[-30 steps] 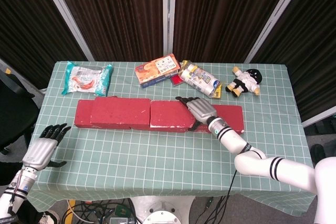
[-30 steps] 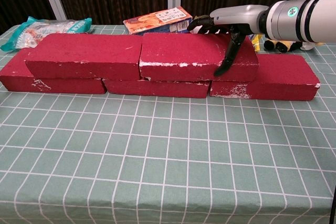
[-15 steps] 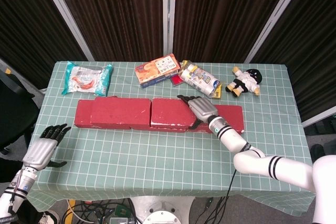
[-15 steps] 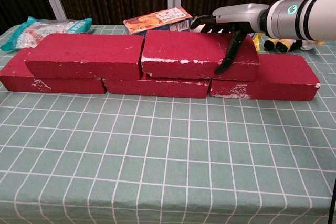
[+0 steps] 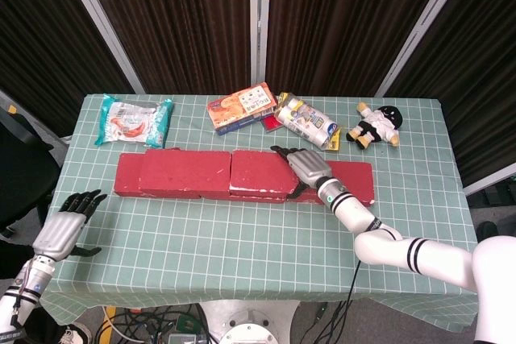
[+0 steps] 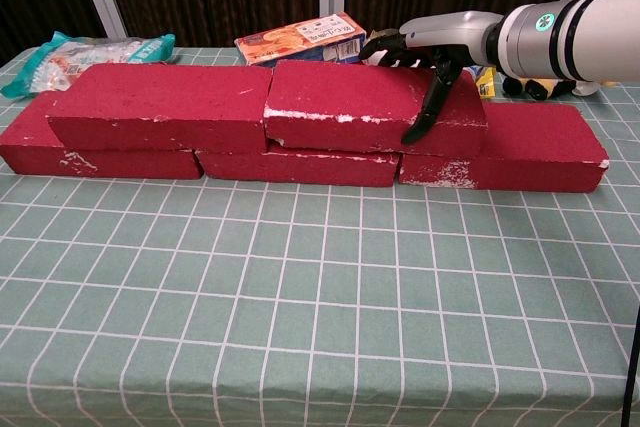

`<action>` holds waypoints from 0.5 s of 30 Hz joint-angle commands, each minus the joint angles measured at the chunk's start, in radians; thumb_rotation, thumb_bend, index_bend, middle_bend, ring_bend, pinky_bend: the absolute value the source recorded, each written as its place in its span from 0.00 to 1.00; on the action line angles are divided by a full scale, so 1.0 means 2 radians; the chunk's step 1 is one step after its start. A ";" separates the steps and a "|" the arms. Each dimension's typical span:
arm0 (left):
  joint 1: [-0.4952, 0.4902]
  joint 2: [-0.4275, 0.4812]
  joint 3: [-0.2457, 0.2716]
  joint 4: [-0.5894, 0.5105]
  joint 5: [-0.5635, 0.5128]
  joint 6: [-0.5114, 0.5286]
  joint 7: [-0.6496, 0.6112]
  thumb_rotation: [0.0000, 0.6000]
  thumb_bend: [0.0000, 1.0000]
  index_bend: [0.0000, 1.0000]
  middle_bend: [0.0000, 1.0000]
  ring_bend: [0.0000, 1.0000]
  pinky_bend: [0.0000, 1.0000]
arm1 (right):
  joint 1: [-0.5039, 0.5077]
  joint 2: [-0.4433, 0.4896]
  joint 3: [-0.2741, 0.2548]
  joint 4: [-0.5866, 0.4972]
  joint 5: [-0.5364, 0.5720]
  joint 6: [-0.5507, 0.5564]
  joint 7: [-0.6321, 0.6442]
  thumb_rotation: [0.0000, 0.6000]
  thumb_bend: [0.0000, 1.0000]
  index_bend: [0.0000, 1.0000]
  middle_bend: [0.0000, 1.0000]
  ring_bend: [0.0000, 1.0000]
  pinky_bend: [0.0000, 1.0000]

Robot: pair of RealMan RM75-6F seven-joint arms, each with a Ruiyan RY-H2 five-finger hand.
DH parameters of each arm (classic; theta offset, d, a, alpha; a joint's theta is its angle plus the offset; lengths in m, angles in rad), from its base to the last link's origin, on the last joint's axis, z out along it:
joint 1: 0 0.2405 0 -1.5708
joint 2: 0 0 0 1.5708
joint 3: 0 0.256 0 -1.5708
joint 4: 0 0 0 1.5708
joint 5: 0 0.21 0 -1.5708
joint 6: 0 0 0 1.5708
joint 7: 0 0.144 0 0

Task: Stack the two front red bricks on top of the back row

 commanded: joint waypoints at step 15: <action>-0.003 -0.003 0.001 0.002 0.001 -0.008 -0.003 1.00 0.00 0.03 0.00 0.00 0.00 | 0.008 0.011 -0.007 -0.010 0.001 -0.003 0.001 1.00 0.05 0.04 0.26 0.16 0.22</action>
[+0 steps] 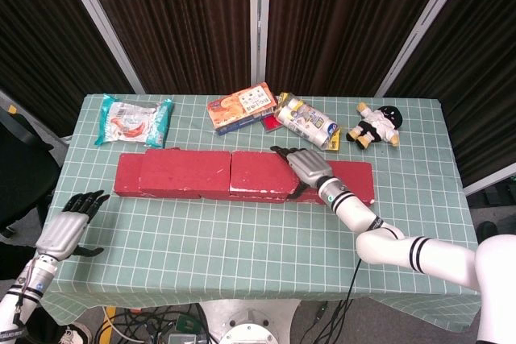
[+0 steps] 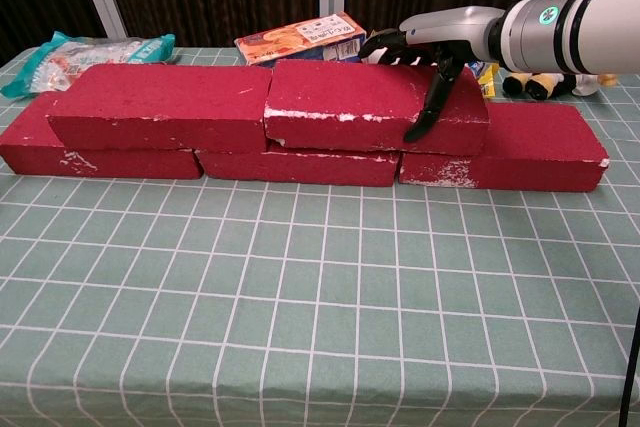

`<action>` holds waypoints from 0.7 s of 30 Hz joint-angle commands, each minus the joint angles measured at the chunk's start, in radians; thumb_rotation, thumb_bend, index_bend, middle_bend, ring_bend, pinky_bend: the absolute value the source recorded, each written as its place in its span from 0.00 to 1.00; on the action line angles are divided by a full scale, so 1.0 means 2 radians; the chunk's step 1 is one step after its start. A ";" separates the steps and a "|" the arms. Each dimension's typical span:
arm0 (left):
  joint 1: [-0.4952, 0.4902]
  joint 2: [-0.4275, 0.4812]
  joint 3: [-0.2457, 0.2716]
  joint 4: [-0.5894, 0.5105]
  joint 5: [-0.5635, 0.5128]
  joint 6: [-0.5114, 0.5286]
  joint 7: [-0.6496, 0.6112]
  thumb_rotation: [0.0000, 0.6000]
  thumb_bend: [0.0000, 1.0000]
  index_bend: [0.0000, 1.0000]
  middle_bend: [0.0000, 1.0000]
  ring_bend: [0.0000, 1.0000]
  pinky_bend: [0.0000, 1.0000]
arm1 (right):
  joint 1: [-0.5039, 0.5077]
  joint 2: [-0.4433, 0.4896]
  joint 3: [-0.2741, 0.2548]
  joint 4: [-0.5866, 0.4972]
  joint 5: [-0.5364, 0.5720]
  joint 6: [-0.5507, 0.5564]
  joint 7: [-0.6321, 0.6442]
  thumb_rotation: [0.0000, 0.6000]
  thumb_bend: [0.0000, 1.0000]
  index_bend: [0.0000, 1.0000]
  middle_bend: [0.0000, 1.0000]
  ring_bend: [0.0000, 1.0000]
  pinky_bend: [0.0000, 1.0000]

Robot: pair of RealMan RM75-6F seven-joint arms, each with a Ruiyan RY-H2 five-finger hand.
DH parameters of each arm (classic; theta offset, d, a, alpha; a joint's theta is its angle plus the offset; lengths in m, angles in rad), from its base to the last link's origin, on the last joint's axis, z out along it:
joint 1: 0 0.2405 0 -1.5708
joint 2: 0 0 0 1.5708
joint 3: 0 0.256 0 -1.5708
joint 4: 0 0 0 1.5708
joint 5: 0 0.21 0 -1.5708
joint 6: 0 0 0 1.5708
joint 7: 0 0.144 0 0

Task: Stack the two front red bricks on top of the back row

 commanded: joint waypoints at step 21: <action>0.002 0.003 0.000 0.013 -0.003 -0.003 -0.020 1.00 0.00 0.03 0.00 0.00 0.00 | 0.019 -0.016 -0.011 0.013 0.028 -0.002 -0.010 1.00 0.05 0.04 0.25 0.16 0.22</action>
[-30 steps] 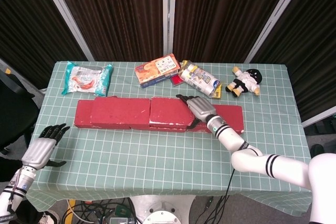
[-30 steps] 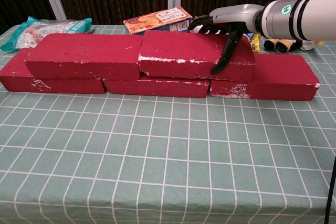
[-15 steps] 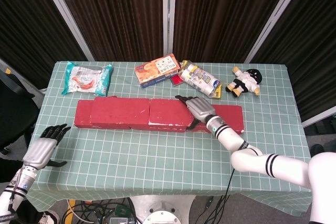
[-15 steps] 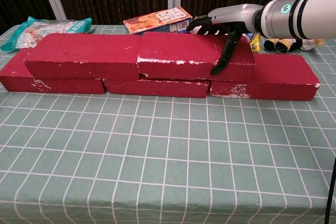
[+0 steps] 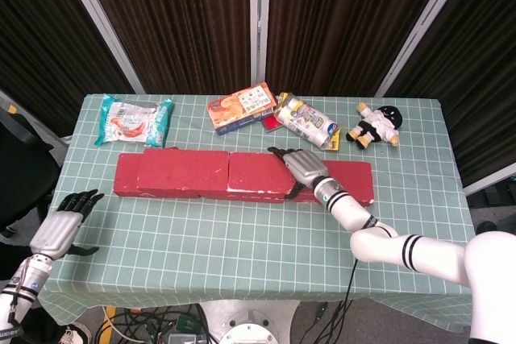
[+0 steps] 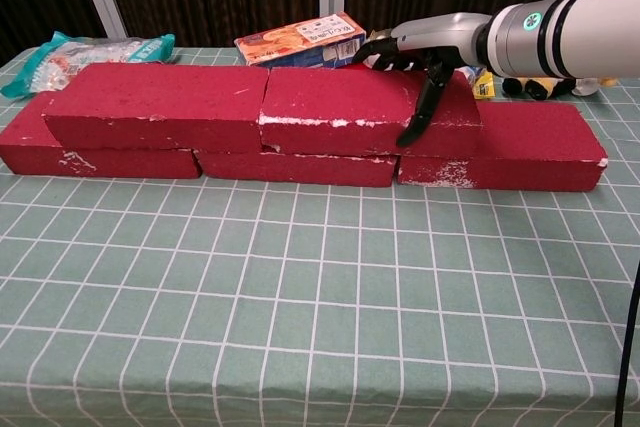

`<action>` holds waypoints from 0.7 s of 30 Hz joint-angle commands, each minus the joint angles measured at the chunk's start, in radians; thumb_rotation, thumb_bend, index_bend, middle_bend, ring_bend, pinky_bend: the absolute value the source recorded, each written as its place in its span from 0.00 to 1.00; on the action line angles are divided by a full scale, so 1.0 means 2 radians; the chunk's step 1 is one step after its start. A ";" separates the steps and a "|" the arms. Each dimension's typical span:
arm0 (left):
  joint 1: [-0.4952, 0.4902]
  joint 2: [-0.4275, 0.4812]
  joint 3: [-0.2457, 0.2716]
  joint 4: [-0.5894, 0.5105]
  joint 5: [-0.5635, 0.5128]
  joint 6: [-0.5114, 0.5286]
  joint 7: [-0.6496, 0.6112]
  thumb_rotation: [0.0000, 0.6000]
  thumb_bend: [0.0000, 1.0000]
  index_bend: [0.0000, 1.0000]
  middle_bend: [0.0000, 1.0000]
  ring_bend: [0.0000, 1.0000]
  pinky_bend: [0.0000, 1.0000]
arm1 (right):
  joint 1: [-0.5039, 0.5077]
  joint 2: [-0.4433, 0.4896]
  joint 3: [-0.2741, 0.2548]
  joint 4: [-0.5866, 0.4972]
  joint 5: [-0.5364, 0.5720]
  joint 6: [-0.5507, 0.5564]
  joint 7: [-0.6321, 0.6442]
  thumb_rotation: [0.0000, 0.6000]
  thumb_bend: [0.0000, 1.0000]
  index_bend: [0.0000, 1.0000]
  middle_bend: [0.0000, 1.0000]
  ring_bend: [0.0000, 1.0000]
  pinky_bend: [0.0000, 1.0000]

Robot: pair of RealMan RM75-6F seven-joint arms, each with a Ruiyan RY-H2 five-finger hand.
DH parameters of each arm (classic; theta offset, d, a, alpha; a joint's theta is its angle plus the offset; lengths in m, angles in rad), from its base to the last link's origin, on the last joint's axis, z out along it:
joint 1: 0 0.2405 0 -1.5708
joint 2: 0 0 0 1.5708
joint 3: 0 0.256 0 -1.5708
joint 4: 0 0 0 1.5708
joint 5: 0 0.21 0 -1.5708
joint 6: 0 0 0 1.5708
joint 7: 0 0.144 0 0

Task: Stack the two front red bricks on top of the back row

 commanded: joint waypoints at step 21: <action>-0.002 -0.002 0.000 0.005 0.000 -0.006 -0.005 1.00 0.00 0.03 0.00 0.00 0.00 | 0.004 -0.004 -0.005 0.005 -0.005 0.000 0.001 1.00 0.05 0.00 0.19 0.11 0.13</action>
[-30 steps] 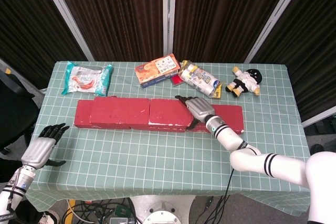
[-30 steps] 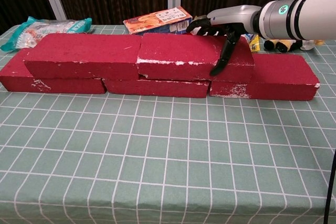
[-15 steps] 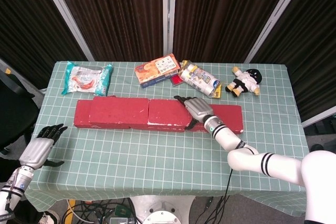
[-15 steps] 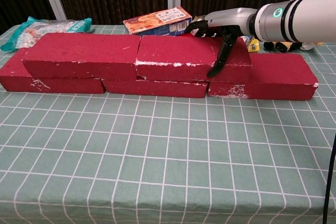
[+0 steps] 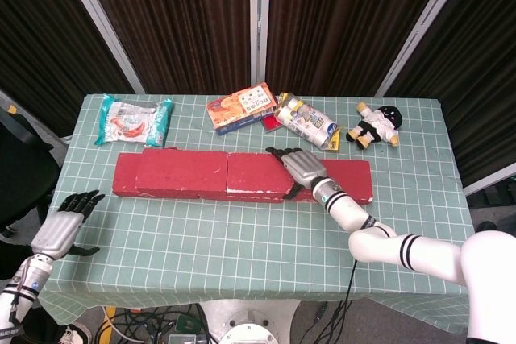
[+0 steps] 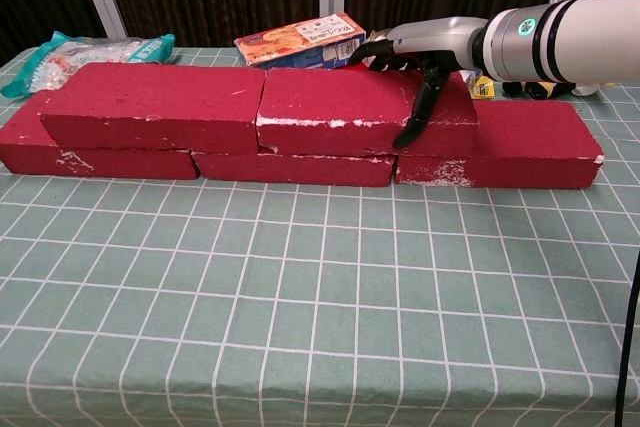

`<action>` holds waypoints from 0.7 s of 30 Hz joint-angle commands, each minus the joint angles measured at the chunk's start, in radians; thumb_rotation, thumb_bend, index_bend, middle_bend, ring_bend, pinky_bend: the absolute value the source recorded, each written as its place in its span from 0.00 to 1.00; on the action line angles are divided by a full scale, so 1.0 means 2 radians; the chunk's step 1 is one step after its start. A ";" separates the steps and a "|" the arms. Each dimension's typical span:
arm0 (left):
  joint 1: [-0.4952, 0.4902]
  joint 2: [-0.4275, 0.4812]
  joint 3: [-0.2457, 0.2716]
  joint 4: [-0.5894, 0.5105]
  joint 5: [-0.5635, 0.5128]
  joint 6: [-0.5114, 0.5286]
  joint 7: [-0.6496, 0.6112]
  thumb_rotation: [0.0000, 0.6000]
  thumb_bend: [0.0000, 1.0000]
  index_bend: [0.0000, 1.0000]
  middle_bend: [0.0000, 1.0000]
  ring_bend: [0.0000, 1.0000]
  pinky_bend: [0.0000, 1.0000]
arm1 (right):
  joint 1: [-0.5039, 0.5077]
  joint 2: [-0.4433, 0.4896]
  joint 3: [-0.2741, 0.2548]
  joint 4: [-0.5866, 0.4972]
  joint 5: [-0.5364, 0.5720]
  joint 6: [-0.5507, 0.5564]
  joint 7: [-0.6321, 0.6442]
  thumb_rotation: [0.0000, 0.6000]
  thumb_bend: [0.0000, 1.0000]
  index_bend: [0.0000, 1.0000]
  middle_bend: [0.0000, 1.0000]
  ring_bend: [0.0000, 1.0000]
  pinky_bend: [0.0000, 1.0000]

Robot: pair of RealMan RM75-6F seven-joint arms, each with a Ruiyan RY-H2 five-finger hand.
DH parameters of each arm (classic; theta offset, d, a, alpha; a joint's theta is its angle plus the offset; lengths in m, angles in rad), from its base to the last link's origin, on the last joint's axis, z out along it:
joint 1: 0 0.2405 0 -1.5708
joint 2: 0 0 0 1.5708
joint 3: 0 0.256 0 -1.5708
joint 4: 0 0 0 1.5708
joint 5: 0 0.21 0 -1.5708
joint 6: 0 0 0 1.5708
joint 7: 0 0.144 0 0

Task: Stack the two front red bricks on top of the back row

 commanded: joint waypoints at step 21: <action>-0.002 0.000 0.000 0.000 -0.001 -0.003 -0.002 1.00 0.00 0.03 0.00 0.00 0.00 | -0.008 0.004 0.001 -0.007 -0.012 0.012 0.008 1.00 0.00 0.00 0.00 0.00 0.00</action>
